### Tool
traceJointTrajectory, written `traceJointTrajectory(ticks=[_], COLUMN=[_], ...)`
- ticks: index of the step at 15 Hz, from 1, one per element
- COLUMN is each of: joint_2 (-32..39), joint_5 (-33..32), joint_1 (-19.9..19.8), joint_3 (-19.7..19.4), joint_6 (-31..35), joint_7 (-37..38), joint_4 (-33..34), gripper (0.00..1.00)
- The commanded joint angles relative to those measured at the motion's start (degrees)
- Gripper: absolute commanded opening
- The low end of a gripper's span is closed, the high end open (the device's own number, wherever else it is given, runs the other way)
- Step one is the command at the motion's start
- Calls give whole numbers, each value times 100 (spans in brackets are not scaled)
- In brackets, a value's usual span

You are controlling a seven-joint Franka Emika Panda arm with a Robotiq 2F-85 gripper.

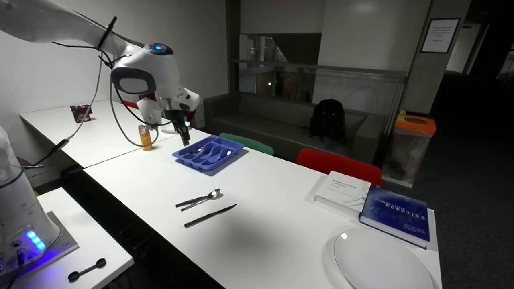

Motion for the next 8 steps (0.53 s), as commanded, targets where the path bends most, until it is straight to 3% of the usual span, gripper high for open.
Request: traceJointTrajectory(ticks=[1, 5, 6, 8], joint_2=[997, 1703, 1776, 1677], joint_5=[402, 61, 26, 90], joint_1=[-192, -504, -589, -672], joint_3=[177, 440, 501, 649], joint_6=[589, 707, 420, 663], joint_7=[-42, 226, 152, 167], joint_4=[331, 470, 565, 339], gripper=[100, 100, 100, 100])
